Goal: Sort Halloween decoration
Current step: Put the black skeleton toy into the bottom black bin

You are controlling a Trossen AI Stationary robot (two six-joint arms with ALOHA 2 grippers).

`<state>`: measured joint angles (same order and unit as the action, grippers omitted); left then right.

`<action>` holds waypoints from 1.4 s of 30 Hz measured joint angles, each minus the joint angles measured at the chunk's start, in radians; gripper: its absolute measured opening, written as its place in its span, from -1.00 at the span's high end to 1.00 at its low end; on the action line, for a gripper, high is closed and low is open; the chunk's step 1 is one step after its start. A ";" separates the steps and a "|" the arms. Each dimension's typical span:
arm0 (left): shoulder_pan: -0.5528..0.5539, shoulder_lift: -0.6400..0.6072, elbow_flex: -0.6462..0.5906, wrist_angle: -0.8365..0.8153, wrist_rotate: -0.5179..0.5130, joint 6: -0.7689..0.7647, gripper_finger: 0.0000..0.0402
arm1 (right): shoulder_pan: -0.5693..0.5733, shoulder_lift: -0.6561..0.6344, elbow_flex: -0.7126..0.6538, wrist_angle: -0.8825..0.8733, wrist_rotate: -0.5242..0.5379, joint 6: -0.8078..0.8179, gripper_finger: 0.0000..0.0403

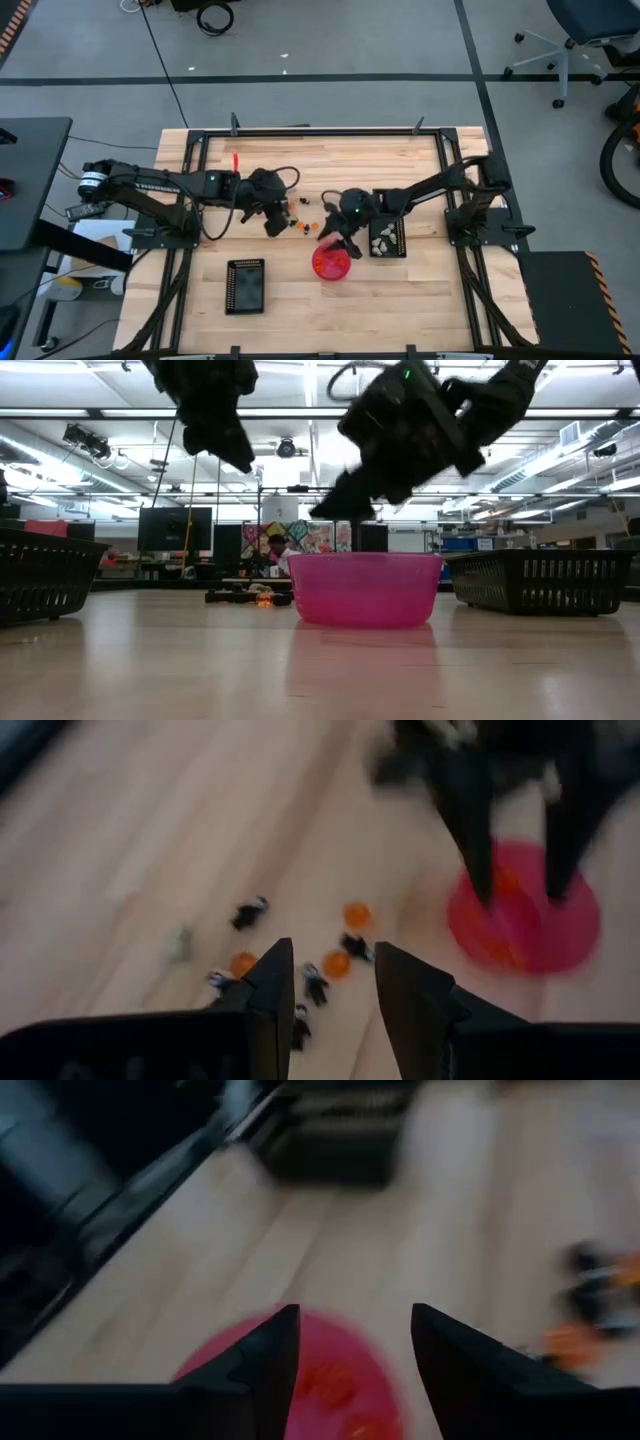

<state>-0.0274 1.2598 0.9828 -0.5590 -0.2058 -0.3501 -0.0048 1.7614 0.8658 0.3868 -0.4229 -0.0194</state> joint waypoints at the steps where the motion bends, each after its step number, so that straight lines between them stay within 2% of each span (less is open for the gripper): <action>1: 0.010 0.000 -0.016 0.012 0.036 0.035 0.43 | 0.000 -0.025 0.000 0.000 0.042 0.025 0.04; 4: 0.054 0.000 -0.080 0.066 0.147 0.114 0.43 | -0.001 -0.102 0.001 0.000 0.165 0.067 0.06; 9: 0.117 0.000 -0.236 0.270 0.312 0.187 0.43 | 0.000 -0.217 0.002 -0.044 0.365 0.072 0.09; 15: 0.168 0.000 -0.389 0.340 0.307 0.203 0.43 | 0.020 -0.310 0.002 -0.134 0.531 0.123 0.09; 18: 0.193 0.000 -0.419 0.348 0.259 0.222 0.43 | 0.037 -0.317 0.002 -0.152 0.592 0.150 0.09; 23: 0.214 0.000 -0.420 0.365 0.164 0.380 0.43 | 0.044 -0.289 0.002 -0.144 0.610 0.186 0.09; 30: 0.239 0.059 -0.349 0.354 0.225 0.523 0.43 | 0.044 -0.288 0.002 -0.141 0.611 0.184 0.09; 42: 0.238 0.237 -0.222 0.266 0.231 0.750 0.43 | 0.041 -0.288 0.002 -0.138 0.611 0.166 0.09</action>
<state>0.2101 1.4972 0.7610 -0.2930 0.0247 0.4003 0.0360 1.4738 0.8673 0.2486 0.1884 0.1467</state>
